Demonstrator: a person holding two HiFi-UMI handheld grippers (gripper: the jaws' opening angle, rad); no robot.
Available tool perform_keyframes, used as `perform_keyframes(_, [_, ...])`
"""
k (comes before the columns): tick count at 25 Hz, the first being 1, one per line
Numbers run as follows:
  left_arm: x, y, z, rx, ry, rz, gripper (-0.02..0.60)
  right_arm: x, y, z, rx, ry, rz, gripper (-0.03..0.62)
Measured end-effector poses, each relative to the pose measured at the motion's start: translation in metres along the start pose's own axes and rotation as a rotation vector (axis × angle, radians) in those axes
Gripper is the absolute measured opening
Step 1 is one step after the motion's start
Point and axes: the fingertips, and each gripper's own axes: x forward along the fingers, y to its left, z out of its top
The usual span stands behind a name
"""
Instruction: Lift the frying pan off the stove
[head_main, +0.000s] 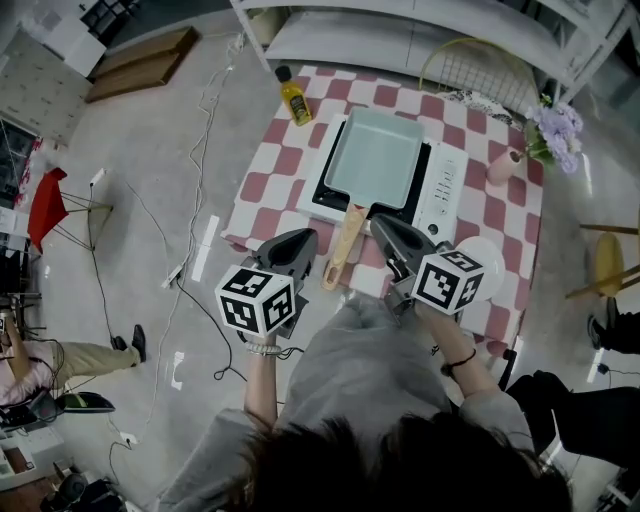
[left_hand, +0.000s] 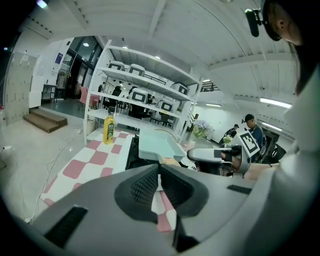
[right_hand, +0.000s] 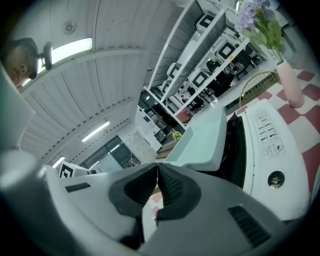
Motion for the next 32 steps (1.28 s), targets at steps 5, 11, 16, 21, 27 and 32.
perform_keyframes(5, [0.003, -0.002, 0.003, -0.063, 0.018, -0.068, 0.028, 0.003, -0.003, 0.0, 0.05, 0.002, -0.014, 0.023])
perform_keyframes(11, [0.009, -0.005, 0.002, -0.099, 0.072, -0.149, 0.031, 0.005, -0.011, -0.001, 0.133, -0.015, -0.052, 0.025])
perform_keyframes(16, [0.015, -0.01, 0.001, -0.147, 0.103, -0.23, 0.098, 0.01, -0.014, -0.005, 0.182, -0.015, -0.068, 0.083])
perform_keyframes(21, [0.019, -0.016, -0.001, -0.195, 0.133, -0.307, 0.135, 0.013, -0.018, -0.01, 0.246, -0.018, -0.08, 0.141])
perform_keyframes(27, [0.023, -0.025, -0.009, -0.273, 0.175, -0.394, 0.212, 0.019, -0.017, -0.016, 0.327, -0.017, -0.066, 0.192])
perform_keyframes(32, [0.026, -0.032, -0.02, -0.262, 0.225, -0.432, 0.23, 0.022, -0.02, -0.02, 0.393, -0.017, -0.059, 0.236])
